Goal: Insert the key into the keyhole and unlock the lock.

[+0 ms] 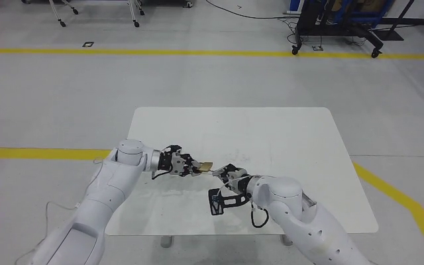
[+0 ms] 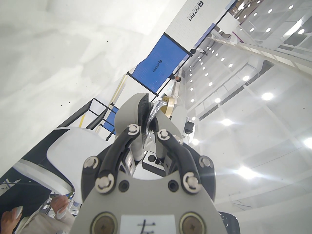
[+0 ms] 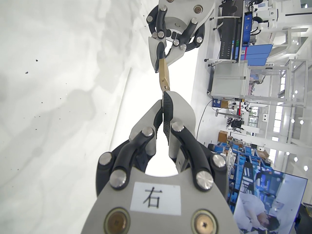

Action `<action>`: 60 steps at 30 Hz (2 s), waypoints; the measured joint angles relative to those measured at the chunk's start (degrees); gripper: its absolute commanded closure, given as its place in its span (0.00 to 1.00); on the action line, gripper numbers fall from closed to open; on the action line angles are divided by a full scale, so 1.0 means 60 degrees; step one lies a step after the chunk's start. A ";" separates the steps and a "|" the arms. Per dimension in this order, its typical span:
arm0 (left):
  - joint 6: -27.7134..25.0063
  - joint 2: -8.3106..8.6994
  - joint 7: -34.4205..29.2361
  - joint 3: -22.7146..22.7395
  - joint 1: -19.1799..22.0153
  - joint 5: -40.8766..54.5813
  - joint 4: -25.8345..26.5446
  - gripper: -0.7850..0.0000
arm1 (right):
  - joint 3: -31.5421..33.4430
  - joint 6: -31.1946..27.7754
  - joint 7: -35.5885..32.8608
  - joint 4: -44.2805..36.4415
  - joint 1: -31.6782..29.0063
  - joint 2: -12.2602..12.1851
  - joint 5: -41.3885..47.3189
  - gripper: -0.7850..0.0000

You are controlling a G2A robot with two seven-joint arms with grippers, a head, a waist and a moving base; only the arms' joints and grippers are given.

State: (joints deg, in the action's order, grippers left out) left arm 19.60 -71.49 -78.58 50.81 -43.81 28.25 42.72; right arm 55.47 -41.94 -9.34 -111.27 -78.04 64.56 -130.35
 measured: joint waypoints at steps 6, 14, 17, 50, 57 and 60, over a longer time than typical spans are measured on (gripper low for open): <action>-0.0273 0.0033 -0.0328 0.0034 -0.0021 0.0073 0.0109 1.00 | 0.0272 -0.0264 0.0890 -0.0170 -0.0066 -0.0093 0.0365 1.00; -0.0710 0.0099 -0.0724 0.0215 -0.0066 0.0346 0.0128 1.00 | 0.1149 -0.0138 0.2083 -0.0681 -0.0666 -0.0366 0.0334 1.00; -0.0858 0.0117 -0.0053 0.0263 -0.0063 0.0149 0.0152 1.00 | 0.1247 0.0246 0.1481 -0.0940 -0.1024 -0.0391 0.0010 1.00; -0.1323 0.0263 0.2147 0.0572 -0.0743 -0.0246 0.1369 1.00 | -0.1711 0.2243 -0.3495 -0.0176 -0.0088 0.0640 -0.0734 1.00; -0.1232 0.0300 0.2663 0.0761 -0.1018 -0.0073 0.1743 1.00 | -0.2111 0.2709 -0.3944 0.0038 -0.0095 0.0812 -0.1226 1.00; -0.1213 0.0318 0.2747 0.0830 -0.1080 -0.0034 0.1835 1.00 | -0.2245 0.2790 -0.4170 0.0209 -0.0002 0.0911 -0.1284 1.00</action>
State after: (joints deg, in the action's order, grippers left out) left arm 12.32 -69.59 -62.11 55.79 -50.29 28.04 53.74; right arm 42.00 -25.20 -34.36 -110.01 -78.05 70.02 -138.06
